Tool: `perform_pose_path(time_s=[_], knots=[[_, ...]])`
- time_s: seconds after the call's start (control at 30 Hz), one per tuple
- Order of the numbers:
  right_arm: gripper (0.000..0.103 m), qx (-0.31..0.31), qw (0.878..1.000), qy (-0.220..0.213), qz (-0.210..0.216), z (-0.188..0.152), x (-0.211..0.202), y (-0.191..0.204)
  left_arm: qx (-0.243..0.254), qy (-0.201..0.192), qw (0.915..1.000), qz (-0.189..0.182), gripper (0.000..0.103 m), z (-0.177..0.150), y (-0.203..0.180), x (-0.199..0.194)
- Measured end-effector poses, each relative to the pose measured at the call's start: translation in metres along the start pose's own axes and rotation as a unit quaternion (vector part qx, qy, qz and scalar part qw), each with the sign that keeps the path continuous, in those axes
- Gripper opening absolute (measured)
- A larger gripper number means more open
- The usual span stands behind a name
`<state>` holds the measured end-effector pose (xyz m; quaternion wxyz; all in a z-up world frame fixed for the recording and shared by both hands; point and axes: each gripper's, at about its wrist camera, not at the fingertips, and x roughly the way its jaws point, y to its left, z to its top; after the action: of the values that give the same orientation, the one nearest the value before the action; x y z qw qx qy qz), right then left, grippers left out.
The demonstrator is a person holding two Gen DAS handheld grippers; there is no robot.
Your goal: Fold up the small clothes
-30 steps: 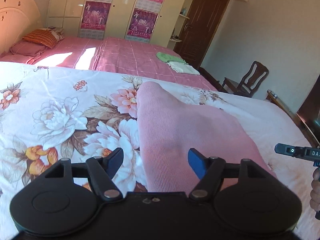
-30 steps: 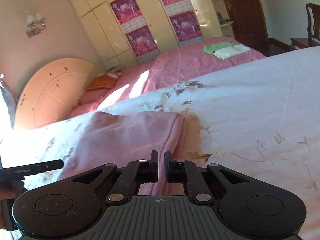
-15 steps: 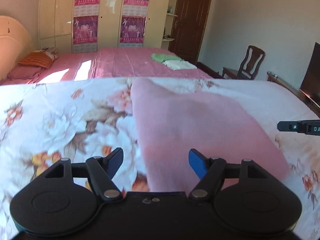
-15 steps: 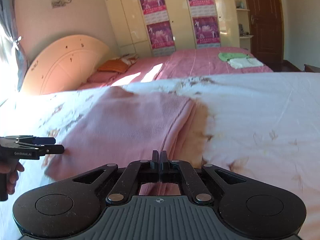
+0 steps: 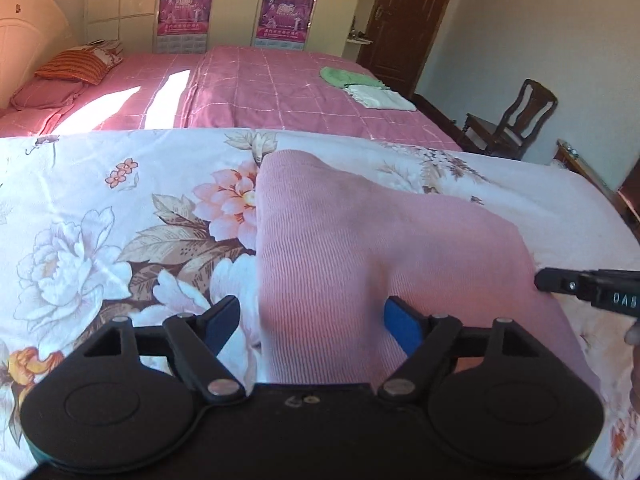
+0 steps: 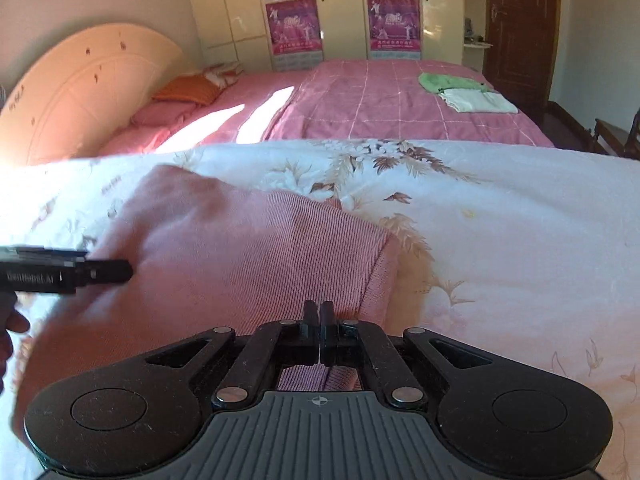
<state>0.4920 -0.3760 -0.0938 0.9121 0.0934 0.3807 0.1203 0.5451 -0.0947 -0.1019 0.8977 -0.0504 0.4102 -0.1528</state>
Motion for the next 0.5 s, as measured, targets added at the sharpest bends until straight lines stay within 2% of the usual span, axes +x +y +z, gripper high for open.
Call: perform_pose_path(time_s=[0.03, 0.07, 0.2, 0.27, 0.33, 0.37, 0.5], knots=[[0.063, 0.028, 1.000, -0.006, 0.012, -0.002, -0.014, -0.013, -0.003, 0.000, 0.9998, -0.017, 0.080, -0.006, 0.002, -0.010], [0.096, 0.048, 0.998, -0.022, 0.025, -0.005, -0.025, -0.024, -0.003, -0.002, 0.9995, -0.030, 0.080, -0.011, 0.003, -0.018], [0.092, 0.117, 0.991, 0.000, 0.070, -0.014, -0.043, -0.060, -0.018, 0.013, 0.9976, -0.066, 0.079, -0.027, 0.012, -0.030], [0.081, 0.170, 0.978, 0.021, 0.123, -0.020, -0.043, -0.078, -0.049, 0.026, 0.9949, -0.084, 0.079, -0.031, 0.022, -0.024], [0.075, 0.204, 0.966, 0.040, 0.154, -0.026, -0.037, -0.090, -0.084, 0.036, 0.9901, -0.107, 0.077, -0.032, 0.032, -0.017], [0.068, 0.216, 0.961, 0.050, 0.165, -0.029, -0.031, -0.094, -0.100, 0.038, 0.9873, -0.117, 0.076, -0.033, 0.037, -0.015], [0.063, 0.231, 0.950, 0.078, 0.193, -0.040, -0.014, -0.099, -0.124, 0.051, 0.9821, -0.133, 0.075, -0.034, 0.044, -0.006]])
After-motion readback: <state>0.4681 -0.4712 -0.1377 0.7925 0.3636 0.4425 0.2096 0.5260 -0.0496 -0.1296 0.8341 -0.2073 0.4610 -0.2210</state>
